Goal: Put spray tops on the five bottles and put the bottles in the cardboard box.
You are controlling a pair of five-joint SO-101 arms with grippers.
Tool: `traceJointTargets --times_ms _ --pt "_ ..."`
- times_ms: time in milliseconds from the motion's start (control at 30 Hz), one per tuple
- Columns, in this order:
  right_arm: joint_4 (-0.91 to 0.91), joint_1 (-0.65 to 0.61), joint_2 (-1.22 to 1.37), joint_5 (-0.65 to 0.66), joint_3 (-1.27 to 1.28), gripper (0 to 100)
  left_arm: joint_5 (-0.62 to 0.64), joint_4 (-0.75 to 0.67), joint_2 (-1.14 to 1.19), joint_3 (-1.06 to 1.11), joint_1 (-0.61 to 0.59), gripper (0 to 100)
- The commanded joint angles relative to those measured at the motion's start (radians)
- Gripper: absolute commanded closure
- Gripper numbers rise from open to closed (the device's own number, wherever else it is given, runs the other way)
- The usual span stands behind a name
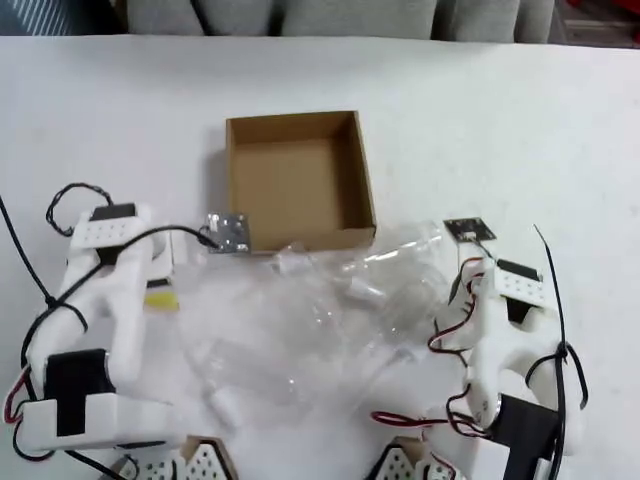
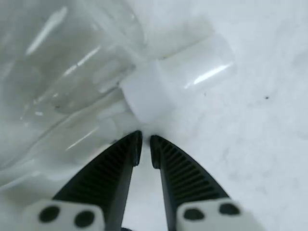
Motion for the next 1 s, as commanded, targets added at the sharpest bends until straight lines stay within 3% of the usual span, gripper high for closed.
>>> traceJointTargets --times_ms 0,200,433,733,967 --pt "-0.031 -0.015 -0.007 0.006 0.002 98.2 0.017 -0.018 0.001 -0.037 -0.013 94" --pt "-0.031 -0.015 -0.007 0.006 0.002 98.2 0.032 0.081 -0.007 -0.044 -0.010 93" --pt "-0.031 -0.015 -0.007 0.006 0.002 98.2 0.256 0.100 -0.008 -0.100 -0.008 92" --pt "-0.031 -0.013 -0.007 0.006 0.002 98.2 0.658 0.101 -0.008 -0.181 -0.008 92" --pt "-0.031 -0.013 -0.007 0.006 0.002 98.2 1.183 0.092 -0.008 -0.189 -0.013 92"
